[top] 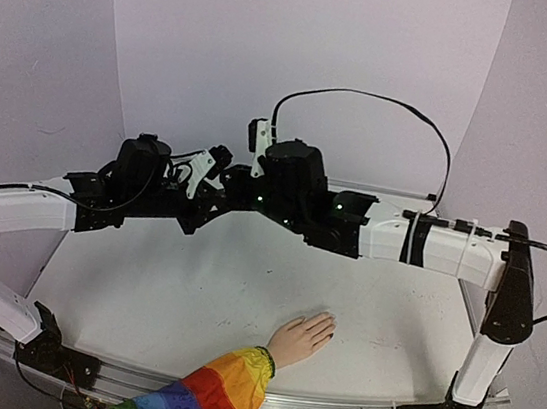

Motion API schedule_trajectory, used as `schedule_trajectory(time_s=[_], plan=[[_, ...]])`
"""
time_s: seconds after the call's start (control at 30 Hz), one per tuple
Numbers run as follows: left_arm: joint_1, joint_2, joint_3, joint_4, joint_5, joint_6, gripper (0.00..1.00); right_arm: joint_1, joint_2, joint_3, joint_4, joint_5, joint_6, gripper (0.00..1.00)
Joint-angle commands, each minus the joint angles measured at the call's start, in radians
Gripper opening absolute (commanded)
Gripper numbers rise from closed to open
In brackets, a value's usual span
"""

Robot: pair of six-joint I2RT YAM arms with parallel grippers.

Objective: Paint the nails

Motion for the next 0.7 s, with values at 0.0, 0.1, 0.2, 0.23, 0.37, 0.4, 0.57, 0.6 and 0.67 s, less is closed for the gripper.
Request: schedule_trajectory(time_s=[0.0,0.1,0.2,0.23,0.37,0.4,0.57,0.6,0.67], plan=[[0.035,-0.036,0.032,0.109,-0.24,0.0,0.0,0.077,0.061,0.053,-0.131,0.148,0.12,0.0],[0.029,-0.028,0.034,0.106,-0.214,-0.003,0.0,0.06,0.025,0.045,-0.096,0.074,0.062,0.0],[0.027,-0.021,0.037,0.104,-0.189,-0.011,0.0,-0.005,-0.049,-0.015,-0.053,-0.057,0.048,0.16],[0.027,-0.016,0.04,0.103,-0.178,-0.013,0.0,-0.033,-0.079,-0.044,-0.033,-0.121,0.045,0.23],[0.027,0.007,0.054,0.091,-0.123,-0.023,0.0,-0.171,-0.2,-0.183,0.038,-0.436,0.009,0.41],[0.027,0.014,0.06,0.087,-0.093,-0.026,0.0,-0.206,-0.222,-0.209,0.044,-0.516,-0.007,0.47],[0.028,0.053,0.093,0.066,0.195,-0.028,0.0,-0.305,-0.297,-0.311,0.057,-0.834,-0.101,0.72],[0.028,0.063,0.101,0.066,0.282,-0.026,0.0,-0.318,-0.301,-0.316,0.057,-0.893,-0.11,0.75],[0.028,0.085,0.118,0.067,0.477,-0.039,0.0,-0.329,-0.306,-0.324,0.058,-0.985,-0.132,0.79]])
